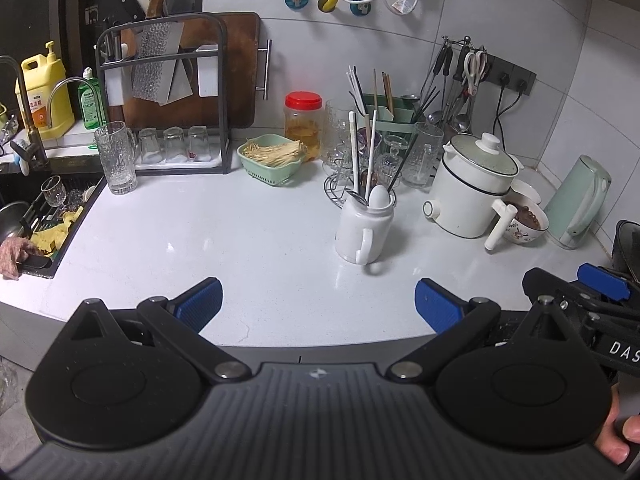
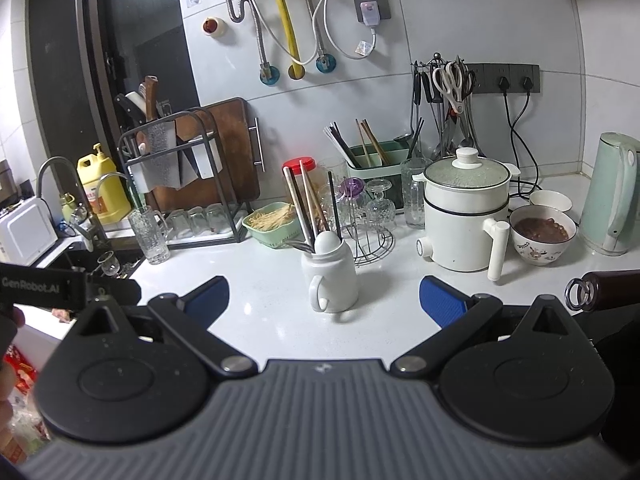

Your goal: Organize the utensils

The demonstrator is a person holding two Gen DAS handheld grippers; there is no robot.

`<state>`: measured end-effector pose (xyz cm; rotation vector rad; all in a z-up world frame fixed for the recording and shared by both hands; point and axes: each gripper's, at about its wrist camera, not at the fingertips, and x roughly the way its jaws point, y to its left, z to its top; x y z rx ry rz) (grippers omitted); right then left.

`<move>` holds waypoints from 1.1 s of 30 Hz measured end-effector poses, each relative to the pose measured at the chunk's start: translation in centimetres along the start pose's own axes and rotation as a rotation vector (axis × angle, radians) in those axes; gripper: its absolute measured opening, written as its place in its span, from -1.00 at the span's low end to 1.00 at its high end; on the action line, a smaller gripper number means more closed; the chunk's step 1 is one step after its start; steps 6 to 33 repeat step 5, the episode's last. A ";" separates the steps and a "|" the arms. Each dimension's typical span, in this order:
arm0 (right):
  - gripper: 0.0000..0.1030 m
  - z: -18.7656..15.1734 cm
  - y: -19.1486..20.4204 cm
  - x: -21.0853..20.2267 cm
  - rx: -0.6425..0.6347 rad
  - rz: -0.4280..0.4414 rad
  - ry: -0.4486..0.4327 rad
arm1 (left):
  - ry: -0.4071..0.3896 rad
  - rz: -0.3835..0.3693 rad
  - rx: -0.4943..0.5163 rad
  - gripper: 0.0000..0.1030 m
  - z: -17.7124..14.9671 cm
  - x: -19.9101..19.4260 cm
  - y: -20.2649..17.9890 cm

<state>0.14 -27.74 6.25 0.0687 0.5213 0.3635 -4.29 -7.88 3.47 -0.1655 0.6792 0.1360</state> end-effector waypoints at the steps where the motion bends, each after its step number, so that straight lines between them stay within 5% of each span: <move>1: 1.00 0.0 0.0 0.0 -0.001 -0.001 -0.001 | 0.001 -0.001 -0.006 1.00 0.0 -0.1 0.0; 33: 1.00 -0.2 0.1 0.1 -0.002 -0.007 0.001 | 0.002 -0.004 -0.008 1.00 -0.1 0.1 0.2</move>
